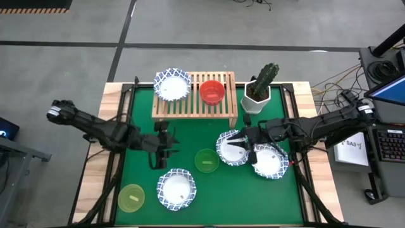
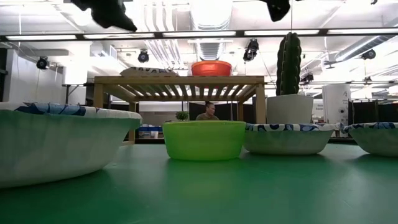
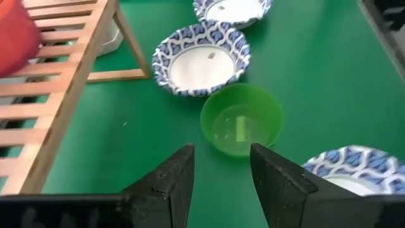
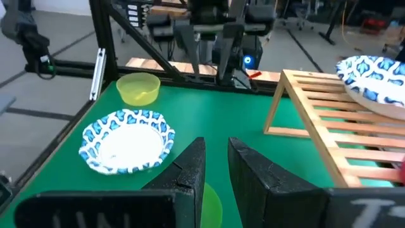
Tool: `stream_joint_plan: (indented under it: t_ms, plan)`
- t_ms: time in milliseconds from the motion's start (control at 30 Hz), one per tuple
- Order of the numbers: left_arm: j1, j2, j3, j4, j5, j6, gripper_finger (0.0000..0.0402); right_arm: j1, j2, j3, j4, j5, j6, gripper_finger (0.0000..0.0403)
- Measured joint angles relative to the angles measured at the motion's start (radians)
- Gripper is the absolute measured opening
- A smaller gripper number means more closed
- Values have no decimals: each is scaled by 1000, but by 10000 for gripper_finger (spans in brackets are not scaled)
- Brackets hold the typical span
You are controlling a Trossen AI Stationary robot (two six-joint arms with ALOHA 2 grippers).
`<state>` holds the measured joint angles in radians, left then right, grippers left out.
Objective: Place and stack bowls onto a shelf
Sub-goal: Stack the middle white and blue bowl on top of the white and blue bowl on the shelf
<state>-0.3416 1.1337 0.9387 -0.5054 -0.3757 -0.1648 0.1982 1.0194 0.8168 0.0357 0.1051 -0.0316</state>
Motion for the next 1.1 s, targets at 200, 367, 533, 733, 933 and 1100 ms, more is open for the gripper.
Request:
stream_joint_plan:
  t_ms: [200, 367, 533, 733, 933, 1100]
  plan:
    - [-17, -88, -118, 67, -64, 53, 136, 0, 136, 155, -137, 0, 53, 59]
    - [-17, -208, -215, 176, -64, 74, 136, 0, 266, 350, -388, 1, 130, 59]
    - [-18, -326, -317, 295, -63, 73, 136, 0, 394, 534, -670, 2, 364, 59]
    - [-18, -408, -403, 345, -61, 23, 136, -23, 539, 714, -1010, -23, 589, 59]
    - [-18, -426, -395, 343, -60, 17, 136, -98, 669, 869, -1185, -128, 615, 70]
    - [-18, -430, -376, 321, -52, 5, 136, -111, 760, 939, -1279, -248, 611, 105]
